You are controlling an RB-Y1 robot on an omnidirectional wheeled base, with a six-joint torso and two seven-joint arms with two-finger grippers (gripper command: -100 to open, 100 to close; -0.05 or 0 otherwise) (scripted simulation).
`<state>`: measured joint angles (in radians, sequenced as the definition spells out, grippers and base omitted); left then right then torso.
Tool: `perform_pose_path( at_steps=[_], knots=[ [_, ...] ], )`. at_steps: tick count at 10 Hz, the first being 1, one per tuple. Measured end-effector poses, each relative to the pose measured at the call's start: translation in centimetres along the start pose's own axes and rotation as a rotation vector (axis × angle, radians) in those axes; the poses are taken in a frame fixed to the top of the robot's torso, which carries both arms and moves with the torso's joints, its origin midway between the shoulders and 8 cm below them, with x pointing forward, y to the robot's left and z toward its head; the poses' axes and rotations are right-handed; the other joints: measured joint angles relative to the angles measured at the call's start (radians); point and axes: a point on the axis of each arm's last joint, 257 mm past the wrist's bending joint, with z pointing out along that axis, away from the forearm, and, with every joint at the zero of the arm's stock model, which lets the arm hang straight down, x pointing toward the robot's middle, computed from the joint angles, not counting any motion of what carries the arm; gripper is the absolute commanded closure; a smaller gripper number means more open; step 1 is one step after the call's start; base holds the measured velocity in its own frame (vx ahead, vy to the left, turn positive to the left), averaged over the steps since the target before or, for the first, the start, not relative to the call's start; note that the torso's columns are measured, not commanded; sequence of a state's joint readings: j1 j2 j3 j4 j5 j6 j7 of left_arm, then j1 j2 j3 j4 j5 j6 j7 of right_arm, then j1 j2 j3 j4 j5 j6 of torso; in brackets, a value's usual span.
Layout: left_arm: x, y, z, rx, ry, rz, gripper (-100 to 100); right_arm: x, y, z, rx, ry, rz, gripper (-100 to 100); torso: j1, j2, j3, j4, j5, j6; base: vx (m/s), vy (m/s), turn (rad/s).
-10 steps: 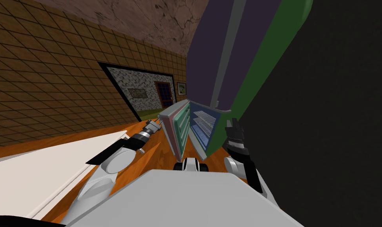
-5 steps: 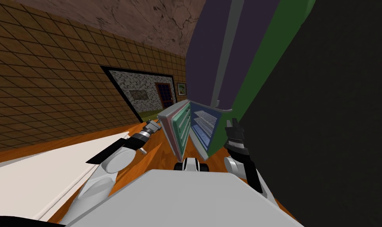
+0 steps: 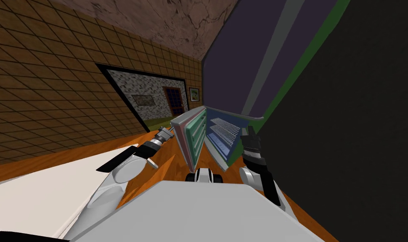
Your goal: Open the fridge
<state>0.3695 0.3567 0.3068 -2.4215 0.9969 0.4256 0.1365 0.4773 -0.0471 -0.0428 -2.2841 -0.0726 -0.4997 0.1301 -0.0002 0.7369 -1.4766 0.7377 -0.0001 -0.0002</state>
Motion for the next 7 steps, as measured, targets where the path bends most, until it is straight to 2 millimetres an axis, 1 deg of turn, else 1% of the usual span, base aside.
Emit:
perform_pose_path(
  at_steps=[3,4,5,6,7],
  knots=[
    [1.2,0.4,0.4,-0.014,0.031,-0.006,100,0.0,0.0,0.0,0.0,0.0,0.0,0,-0.003,0.002,0.001,0.001,-0.001,0.001,0.053,0.329,-0.111],
    [1.6,0.6,0.6,-0.019,0.042,-0.009,100,0.0,0.0,0.0,0.0,0.0,0.0,0,-0.002,0.003,0.002,0.001,-0.001,0.001,0.02,0.165,-0.034],
    [1.6,0.7,0.6,-0.02,0.043,-0.009,-100,0.0,0.0,0.0,0.0,0.0,0.0,0,-0.01,0.004,0.002,0.001,-0.002,0.0,0.004,0.144,-0.145],
    [1.8,1.1,0.8,-0.027,0.05,-0.011,-100,0.0,0.0,0.0,0.0,0.0,0.001,0,-0.007,0.003,0.002,0.001,-0.003,0.001,-0.001,0.194,-0.226],
    [1.9,1.0,1.0,-0.018,0.053,-0.005,-100,0.0,0.0,0.0,0.0,0.0,0.0,0,-0.008,0.003,0.003,-0.003,-0.001,0.007,0.019,0.165,-0.111]
  ],
)
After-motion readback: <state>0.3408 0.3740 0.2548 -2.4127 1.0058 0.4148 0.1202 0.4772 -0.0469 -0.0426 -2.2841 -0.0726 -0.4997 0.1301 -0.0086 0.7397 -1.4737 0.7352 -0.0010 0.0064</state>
